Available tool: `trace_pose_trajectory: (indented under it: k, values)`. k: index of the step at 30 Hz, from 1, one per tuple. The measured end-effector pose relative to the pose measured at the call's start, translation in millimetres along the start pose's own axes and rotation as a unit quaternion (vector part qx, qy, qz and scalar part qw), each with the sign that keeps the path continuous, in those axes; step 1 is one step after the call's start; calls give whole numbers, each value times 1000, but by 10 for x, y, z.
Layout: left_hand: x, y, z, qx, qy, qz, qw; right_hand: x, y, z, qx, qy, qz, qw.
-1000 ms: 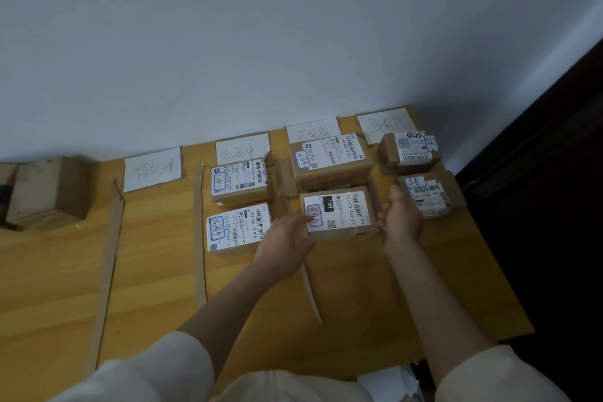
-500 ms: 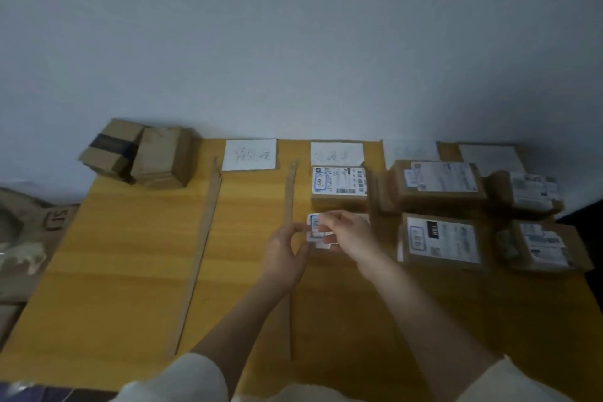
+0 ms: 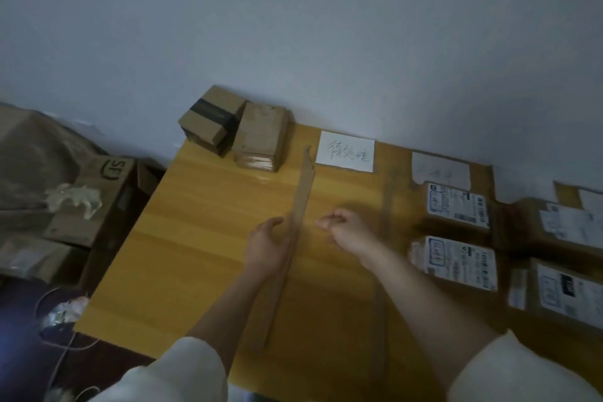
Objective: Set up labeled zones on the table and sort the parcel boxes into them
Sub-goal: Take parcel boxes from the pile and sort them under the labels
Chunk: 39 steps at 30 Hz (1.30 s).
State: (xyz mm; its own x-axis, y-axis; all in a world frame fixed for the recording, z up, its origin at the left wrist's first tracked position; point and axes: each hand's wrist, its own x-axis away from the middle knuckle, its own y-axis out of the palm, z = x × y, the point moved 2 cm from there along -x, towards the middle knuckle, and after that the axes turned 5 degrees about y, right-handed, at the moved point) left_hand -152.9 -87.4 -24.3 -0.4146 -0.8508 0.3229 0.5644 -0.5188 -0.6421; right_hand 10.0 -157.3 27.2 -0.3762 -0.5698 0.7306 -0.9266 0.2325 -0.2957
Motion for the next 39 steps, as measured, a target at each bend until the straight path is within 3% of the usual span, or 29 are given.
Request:
trace_pose_trajectory:
  k: [7,11,16,21,28,34,39]
  values:
    - [-335,-640,-692,-41,-24,20,999,-396,610,-628,85,-37,45,995]
    - [-430,-814,-961,-79,-14,16,997,-627,837,-970,132,-66,111,983]
    - [-456,-892,-1187,-108,-9,-11,994,-849,1065,-1374,228,-103,218,943]
    - [-444,-882,-1285,-143,9,-7,990,-1000,1299,-1706,273,-84,255,924]
    - [-442,-883,-1309,-132,15,13,991,-1263,1523,-1808,206,-6,251,946]
    - [-449,-891,-1340,-144,25,17,989,-1238,1476,-1760,93,-18,251,963]
    - [-441,-906,-1354,-151,29,6,988,-990,1328,-1595,93,-56,265,958]
